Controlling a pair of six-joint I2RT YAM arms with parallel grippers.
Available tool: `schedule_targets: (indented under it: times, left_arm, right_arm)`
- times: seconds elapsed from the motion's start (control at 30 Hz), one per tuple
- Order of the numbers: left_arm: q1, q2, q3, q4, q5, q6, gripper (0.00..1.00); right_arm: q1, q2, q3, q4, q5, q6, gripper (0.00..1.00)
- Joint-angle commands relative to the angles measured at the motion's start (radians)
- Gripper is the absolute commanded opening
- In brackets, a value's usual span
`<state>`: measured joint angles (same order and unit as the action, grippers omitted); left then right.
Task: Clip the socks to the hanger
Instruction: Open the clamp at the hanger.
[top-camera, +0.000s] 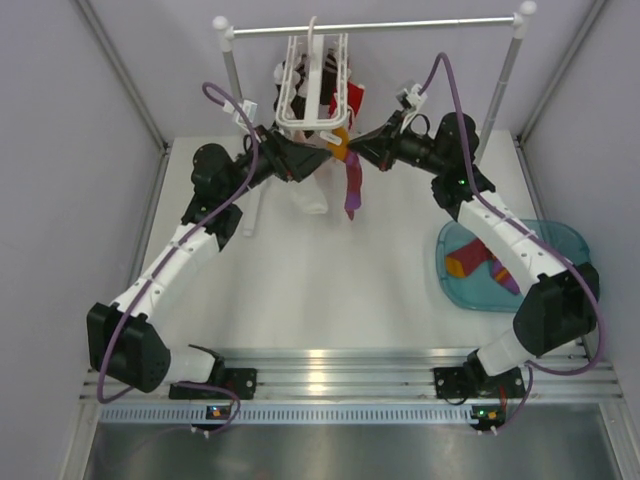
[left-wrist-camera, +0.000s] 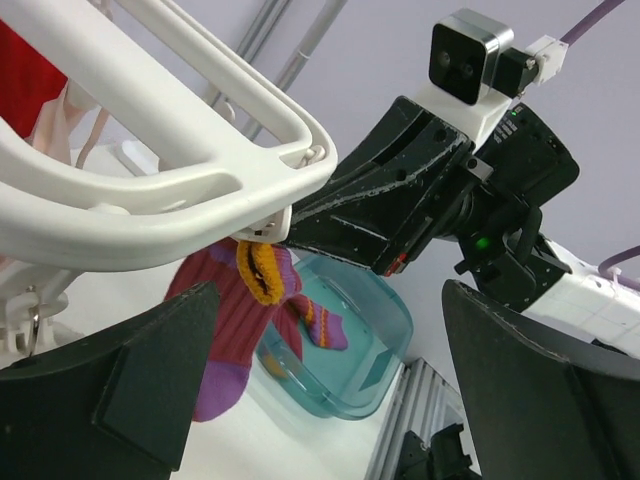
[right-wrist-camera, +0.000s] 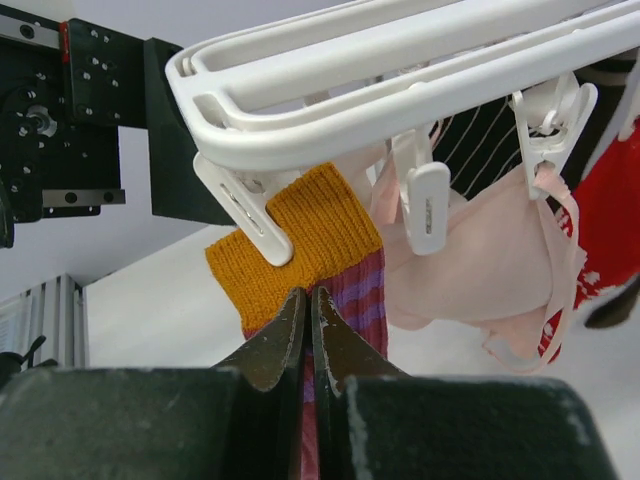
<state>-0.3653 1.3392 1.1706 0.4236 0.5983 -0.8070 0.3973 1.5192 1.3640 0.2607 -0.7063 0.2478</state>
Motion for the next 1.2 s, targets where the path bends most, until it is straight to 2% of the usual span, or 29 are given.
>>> schedule_targets:
  times: [0.0, 0.17, 0.3, 0.43, 0.6, 0.8, 0.9, 0.97, 1.07, 1.1, 1.17]
  left_arm:
    - [0.019, -0.022, 0.066, 0.100, 0.017, 0.046, 0.98]
    - [0.017, 0.012, 0.153, -0.075, 0.003, 0.131, 0.98]
    - [0.016, 0.064, 0.149, -0.098, 0.173, 0.112, 0.98]
    - [0.014, 0.110, 0.143, -0.080, 0.280, 0.077, 0.98]
    - [0.014, 0.163, 0.198, -0.221, 0.377, 0.189, 0.98]
    - [0.016, 0.172, 0.228, -0.351, 0.465, 0.416, 0.98]
    - [0.016, 0.181, 0.274, -0.492, 0.541, 0.625, 0.98]
    - [0.017, 0.175, 0.288, -0.557, 0.602, 0.693, 0.98]
    - [0.017, 0.147, 0.258, -0.600, 0.673, 0.833, 0.98]
    - [0.017, 0.120, 0.232, -0.612, 0.685, 0.921, 0.98]
    - [0.017, 0.094, 0.204, -0.625, 0.689, 0.988, 0.98]
  right_arm:
    - [0.020, -0.005, 0.066, 0.028, 0.011, -0.005, 0.00]
    - [0.017, -0.005, 0.076, 0.028, 0.025, -0.004, 0.00]
    - [0.018, -0.001, 0.087, 0.031, 0.028, 0.001, 0.00]
    - [0.018, 0.007, 0.102, 0.022, 0.028, -0.007, 0.00]
    - [0.018, 0.018, 0.113, 0.011, 0.030, -0.016, 0.00]
    - [0.017, 0.029, 0.127, 0.000, 0.030, -0.025, 0.00]
    - [0.018, 0.032, 0.133, -0.006, 0.030, -0.030, 0.00]
    - [0.018, 0.035, 0.135, -0.008, 0.030, -0.033, 0.00]
    - [0.018, 0.032, 0.139, -0.012, 0.031, -0.038, 0.00]
    - [0.018, 0.033, 0.138, -0.014, 0.031, -0.038, 0.00]
    - [0.018, 0.030, 0.139, -0.015, 0.030, -0.039, 0.00]
